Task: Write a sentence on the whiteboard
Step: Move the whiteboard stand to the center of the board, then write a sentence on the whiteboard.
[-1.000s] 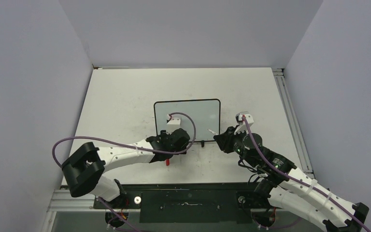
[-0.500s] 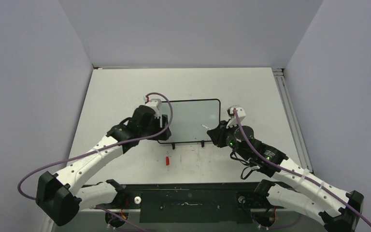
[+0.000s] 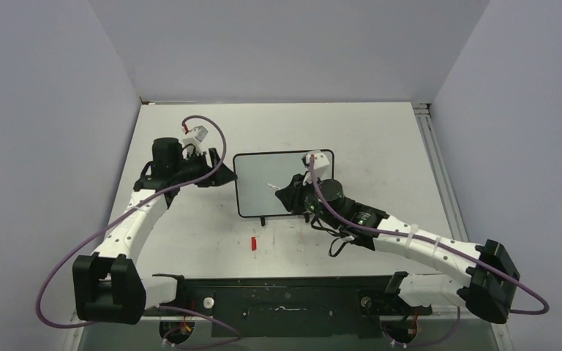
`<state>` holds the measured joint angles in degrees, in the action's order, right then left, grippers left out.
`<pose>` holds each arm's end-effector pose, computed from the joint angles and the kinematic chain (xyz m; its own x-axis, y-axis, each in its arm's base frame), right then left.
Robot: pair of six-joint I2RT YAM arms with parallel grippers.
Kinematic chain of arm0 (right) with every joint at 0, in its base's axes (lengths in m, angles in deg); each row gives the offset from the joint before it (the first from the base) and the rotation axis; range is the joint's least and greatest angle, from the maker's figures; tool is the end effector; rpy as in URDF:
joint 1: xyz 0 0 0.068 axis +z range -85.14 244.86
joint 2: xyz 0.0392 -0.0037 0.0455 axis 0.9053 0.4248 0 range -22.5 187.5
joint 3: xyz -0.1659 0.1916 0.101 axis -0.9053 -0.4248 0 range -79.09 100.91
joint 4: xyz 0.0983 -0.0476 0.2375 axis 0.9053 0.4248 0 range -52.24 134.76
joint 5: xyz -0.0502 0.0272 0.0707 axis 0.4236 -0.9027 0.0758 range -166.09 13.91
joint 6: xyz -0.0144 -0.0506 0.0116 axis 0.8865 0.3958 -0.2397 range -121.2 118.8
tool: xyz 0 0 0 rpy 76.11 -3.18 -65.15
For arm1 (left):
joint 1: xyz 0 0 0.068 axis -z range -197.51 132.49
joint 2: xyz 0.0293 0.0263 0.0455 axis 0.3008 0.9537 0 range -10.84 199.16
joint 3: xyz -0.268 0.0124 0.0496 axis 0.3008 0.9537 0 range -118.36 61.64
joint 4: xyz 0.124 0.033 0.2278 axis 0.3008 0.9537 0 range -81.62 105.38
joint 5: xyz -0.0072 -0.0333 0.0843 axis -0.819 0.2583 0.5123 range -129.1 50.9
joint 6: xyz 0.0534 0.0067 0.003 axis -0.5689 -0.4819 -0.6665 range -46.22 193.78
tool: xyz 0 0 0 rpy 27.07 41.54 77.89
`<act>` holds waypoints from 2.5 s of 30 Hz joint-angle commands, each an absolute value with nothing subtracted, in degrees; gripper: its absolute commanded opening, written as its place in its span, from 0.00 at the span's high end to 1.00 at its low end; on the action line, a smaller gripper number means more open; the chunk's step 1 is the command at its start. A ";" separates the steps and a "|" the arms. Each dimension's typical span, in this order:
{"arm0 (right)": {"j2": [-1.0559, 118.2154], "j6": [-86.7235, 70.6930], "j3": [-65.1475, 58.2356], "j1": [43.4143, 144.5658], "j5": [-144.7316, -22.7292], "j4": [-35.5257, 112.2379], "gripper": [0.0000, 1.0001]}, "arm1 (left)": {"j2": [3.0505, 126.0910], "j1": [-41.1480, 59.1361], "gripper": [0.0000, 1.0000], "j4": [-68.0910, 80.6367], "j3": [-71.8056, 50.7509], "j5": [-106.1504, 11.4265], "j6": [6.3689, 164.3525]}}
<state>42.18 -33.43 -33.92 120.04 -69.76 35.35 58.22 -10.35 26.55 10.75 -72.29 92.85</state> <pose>0.1531 0.2133 0.2947 -0.5451 0.1446 -0.8258 -0.5498 0.6820 0.4823 0.2563 -0.0519 0.2792 -0.7327 -0.1836 -0.6554 0.3199 0.7570 -0.5697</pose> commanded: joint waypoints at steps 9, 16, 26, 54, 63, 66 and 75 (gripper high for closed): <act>56.12 -32.34 -25.98 120.06 -73.65 18.12 0.95 | 67.63 -13.11 0.51 17.63 9.58 -84.97 92.28; 61.21 -32.83 -24.11 119.49 -72.86 14.16 0.95 | 70.09 -13.11 0.56 17.93 9.00 -82.80 92.92; 65.66 -33.05 -21.70 118.75 -71.60 12.61 0.95 | 72.30 -13.11 0.61 16.48 9.05 -83.77 94.51; 69.20 -32.29 -20.21 118.39 -68.76 11.22 0.95 | 74.81 -11.66 0.73 16.59 8.95 -83.91 94.39; 70.21 -32.31 -19.94 118.34 -68.31 10.74 0.95 | 75.01 -11.10 0.77 17.22 8.77 -83.53 93.83; 70.45 -32.28 -19.96 118.31 -67.81 10.78 0.95 | 74.95 -11.07 0.78 17.59 8.69 -83.28 93.52; 70.88 -32.53 -19.94 118.30 -66.24 11.46 0.95 | 74.95 -11.00 0.80 17.95 8.57 -83.21 93.38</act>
